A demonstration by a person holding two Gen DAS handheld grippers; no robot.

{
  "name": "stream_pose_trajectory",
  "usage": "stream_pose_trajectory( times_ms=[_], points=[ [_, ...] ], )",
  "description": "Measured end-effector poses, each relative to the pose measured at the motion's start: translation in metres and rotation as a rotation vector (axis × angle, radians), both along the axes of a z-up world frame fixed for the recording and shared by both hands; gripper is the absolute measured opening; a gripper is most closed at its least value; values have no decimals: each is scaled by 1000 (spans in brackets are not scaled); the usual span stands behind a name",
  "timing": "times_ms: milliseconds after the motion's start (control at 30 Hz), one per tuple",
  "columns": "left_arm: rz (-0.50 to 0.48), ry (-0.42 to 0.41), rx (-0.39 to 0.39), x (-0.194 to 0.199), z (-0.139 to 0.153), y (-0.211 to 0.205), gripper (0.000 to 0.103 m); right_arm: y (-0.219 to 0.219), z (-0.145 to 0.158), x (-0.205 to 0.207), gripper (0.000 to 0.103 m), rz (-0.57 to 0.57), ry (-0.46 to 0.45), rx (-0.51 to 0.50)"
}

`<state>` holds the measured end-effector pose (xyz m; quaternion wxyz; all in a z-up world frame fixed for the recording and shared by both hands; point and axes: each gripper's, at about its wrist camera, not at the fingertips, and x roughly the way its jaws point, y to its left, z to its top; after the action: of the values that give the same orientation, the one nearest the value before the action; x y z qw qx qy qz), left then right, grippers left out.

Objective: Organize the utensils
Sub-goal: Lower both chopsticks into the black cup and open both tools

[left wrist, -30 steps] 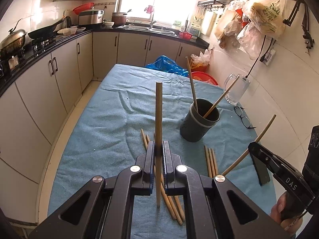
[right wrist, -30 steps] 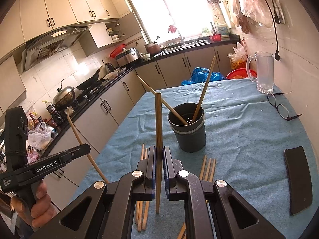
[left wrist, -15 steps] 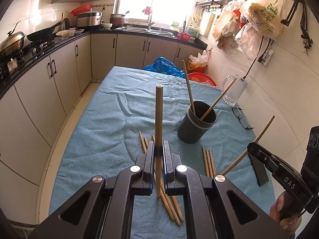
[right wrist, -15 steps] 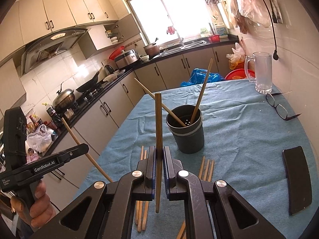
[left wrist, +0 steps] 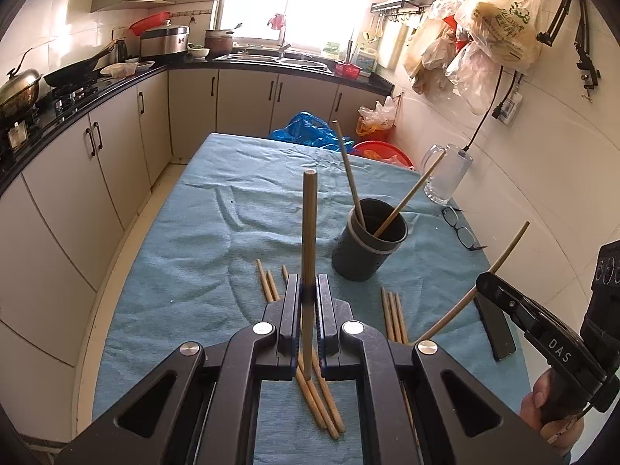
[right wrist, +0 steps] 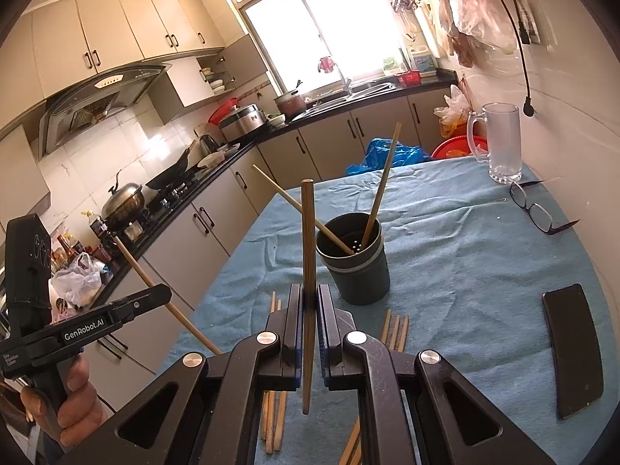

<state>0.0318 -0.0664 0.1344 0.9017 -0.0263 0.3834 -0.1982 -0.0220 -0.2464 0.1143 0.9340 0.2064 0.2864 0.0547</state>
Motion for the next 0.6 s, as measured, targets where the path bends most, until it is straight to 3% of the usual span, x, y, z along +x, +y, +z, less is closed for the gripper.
stream_pose_trajectory(
  times_ms=[600],
  points=[
    [-50,-26,0,12,28,-36,6,-47,34,-8,8,-94,-77,34]
  ],
)
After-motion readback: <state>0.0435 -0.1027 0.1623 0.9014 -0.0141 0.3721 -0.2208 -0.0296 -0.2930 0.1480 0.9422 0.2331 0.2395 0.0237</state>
